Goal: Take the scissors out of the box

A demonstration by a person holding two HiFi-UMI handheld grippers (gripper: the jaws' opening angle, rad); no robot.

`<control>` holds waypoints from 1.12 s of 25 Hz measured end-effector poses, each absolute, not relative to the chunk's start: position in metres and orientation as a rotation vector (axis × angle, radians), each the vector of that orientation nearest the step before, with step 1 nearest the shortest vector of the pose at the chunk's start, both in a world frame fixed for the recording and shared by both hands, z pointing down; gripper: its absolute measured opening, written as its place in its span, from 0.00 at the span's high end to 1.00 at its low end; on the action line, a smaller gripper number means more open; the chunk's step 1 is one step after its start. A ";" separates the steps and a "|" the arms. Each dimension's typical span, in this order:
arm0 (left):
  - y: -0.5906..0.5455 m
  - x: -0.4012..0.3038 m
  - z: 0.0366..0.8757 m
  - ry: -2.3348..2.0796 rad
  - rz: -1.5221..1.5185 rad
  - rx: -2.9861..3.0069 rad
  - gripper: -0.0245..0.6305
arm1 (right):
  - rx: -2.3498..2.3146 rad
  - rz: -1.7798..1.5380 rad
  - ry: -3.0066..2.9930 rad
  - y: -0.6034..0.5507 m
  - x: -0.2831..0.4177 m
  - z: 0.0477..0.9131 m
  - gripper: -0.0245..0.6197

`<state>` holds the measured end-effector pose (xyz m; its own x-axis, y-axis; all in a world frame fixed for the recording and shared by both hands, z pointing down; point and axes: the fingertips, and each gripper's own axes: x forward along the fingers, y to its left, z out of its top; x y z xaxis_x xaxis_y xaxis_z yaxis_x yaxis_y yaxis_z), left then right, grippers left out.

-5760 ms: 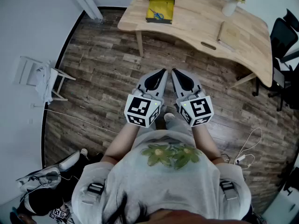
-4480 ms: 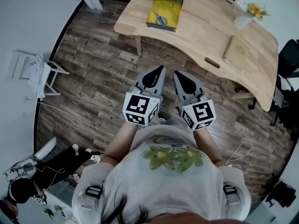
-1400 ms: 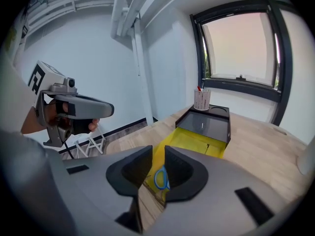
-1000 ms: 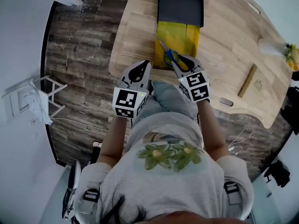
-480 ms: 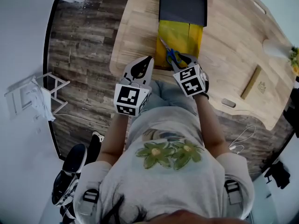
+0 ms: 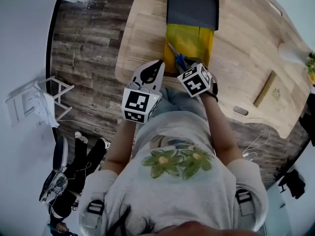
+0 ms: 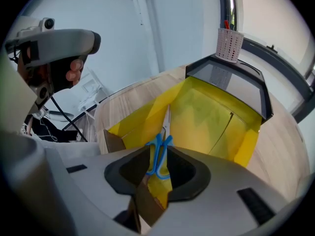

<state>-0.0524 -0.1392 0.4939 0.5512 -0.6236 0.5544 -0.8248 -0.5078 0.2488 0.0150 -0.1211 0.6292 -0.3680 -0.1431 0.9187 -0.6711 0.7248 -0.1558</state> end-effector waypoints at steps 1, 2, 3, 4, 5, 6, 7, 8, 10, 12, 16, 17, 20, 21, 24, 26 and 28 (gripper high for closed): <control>-0.141 -0.053 0.495 -1.167 0.548 2.297 0.95 | 0.626 0.640 -1.881 -0.122 0.015 0.632 0.80; -0.142 -0.053 0.495 -1.167 0.548 2.293 0.95 | 0.623 0.641 -1.866 -0.122 0.016 0.636 0.80; -0.142 -0.054 0.496 -1.167 0.548 2.289 0.95 | 0.620 0.643 -1.853 -0.122 0.016 0.639 0.80; -0.142 -0.054 0.496 -1.166 0.548 2.286 0.95 | 0.616 0.644 -1.841 -0.123 0.016 0.642 0.80; -0.141 -0.054 0.497 -1.164 0.549 2.283 0.95 | 0.612 0.646 -1.832 -0.123 0.016 0.644 0.80; -0.140 -0.053 0.498 -1.159 0.552 2.281 0.95 | 0.607 0.647 -1.823 -0.122 0.016 0.646 0.80; -0.139 -0.053 0.500 -1.154 0.557 2.279 0.95 | 0.601 0.647 -1.816 -0.122 0.015 0.647 0.80; -0.138 -0.053 0.501 -1.149 0.562 2.276 0.95 | 0.596 0.645 -1.810 -0.122 0.015 0.648 0.80; -0.138 -0.053 0.503 -1.144 0.563 2.272 0.95 | 0.589 0.631 -1.798 -0.122 0.014 0.650 0.80; -0.140 -0.054 0.503 -1.144 0.555 2.271 0.95 | 0.586 0.624 -1.786 -0.124 0.014 0.652 0.80; -0.143 -0.057 0.504 -1.144 0.547 2.266 0.95 | 0.599 0.630 -1.762 -0.124 0.015 0.654 0.79; -0.144 -0.057 0.505 -1.143 0.547 2.265 0.95 | 0.608 0.634 -1.754 -0.125 0.016 0.655 0.79; -0.144 -0.057 0.508 -1.140 0.545 2.262 0.95 | 0.637 0.648 -1.724 -0.125 0.016 0.658 0.79; -0.144 -0.057 0.508 -1.139 0.544 2.262 0.95 | 0.640 0.650 -1.715 -0.125 0.016 0.659 0.79; -0.144 -0.057 0.509 -1.137 0.540 2.264 0.95 | 0.636 0.656 -1.706 -0.127 0.015 0.657 0.79; -0.145 -0.058 0.509 -1.140 0.538 2.261 0.95 | 0.637 0.676 -1.709 -0.128 0.019 0.659 0.80; -0.145 -0.060 0.510 -1.146 0.538 2.256 0.95 | 0.641 0.715 -1.736 -0.129 0.019 0.657 0.81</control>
